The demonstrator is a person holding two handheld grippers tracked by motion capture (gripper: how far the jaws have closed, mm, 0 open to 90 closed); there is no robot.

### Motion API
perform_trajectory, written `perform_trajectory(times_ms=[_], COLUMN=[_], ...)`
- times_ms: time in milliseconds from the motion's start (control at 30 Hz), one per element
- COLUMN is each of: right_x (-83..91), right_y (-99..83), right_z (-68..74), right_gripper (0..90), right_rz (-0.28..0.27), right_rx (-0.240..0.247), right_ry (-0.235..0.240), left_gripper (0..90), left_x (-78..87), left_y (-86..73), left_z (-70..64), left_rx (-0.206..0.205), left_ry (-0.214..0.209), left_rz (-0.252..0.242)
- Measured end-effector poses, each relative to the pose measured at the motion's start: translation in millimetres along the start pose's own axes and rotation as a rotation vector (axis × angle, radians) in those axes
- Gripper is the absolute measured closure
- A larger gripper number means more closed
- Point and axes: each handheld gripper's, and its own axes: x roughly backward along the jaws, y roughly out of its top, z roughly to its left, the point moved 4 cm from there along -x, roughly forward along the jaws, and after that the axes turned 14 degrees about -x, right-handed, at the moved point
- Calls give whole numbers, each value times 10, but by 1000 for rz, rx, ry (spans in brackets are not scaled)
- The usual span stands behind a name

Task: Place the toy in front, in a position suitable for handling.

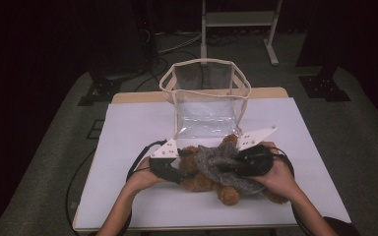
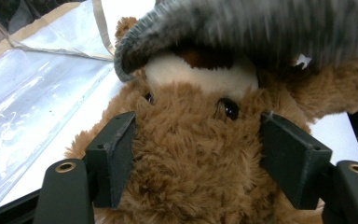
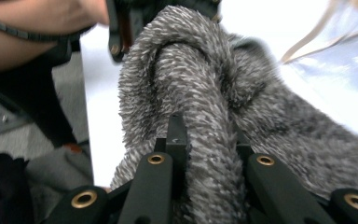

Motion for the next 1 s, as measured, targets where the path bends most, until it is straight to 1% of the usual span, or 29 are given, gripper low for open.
perform_trajectory(times_ms=[67, 100, 133, 167, 200, 233, 300, 367, 400, 467, 567, 600, 667, 700, 733, 833, 933, 967, 1000], right_x=[-83, -122, -164, -182, -168, -145, -109, -82, -69, -31, 18, 12, -22, -60, -122, -187, -120, -96, -64], right_y=[-72, -118, -186, -248, -301, -330, -383, -471, -513, -585, -601, -560, -506, -477, -461, -514, -609, -620, -616], right_z=[-10, -20, -36, -45, -38, -22, 24, 86, 111, 145, 148, 151, 167, 177, 180, 168, 139, 129, 115], right_gripper=[768, 768, 769, 770, 772, 774, 776, 777, 777, 775, 773, 771, 771, 771, 771, 775, 775, 775, 775], right_rz=[29, 46, 68, 79, 78, 80, 101, 147, 167, 193, 175, 157, 150, 154, 172, 202, 196, 189, 169], right_rx=[0, -2, 0, -2, -9, -9, 3, 52, 66, 77, 64, 67, 83, 95, 105, 112, 77, 70, 54], right_ry=[-2, -10, -20, -22, -9, -7, -22, -49, -67, -89, -86, -82, -80, -81, -83, -86, -68, -62, -50], left_gripper=[255, 241, 227, 220, 208, 206, 205, 206, 207, 217, 240, 258, 259, 259, 258, 257, 259, 262, 263], left_x=[-3, -8, -8, -10, -11, -12, -11, -8, -7, -4, -18, -25, -31, -20, -18, -13, -11, -20, -24], left_y=[-7, -13, -22, -29, -31, -32, -35, -36, -36, -31, -25, -27, -27, -24, -22, -21, -30, -38, -41], left_z=[6, 7, 10, 5, -2, -4, -2, 1, -1, -11, -16, -15, -15, -11, -14, -25, -28, -33, -34], left_rx=[4, 10, 8, 9, 9, 4, 11, 17, 16, 10, 7, 6, 9, -1, -2, -9, -14, -5, -3], left_ry=[5, 6, 5, 0, -6, -5, -6, -4, -4, -3, 0, 4, 10, 11, 13, 8, 2, -4, -2], left_rz=[10, 13, 17, 18, 17, 16, 18, 16, 17, 22, 15, 16, 21, 31, 32, 32, 23, 17, 15])
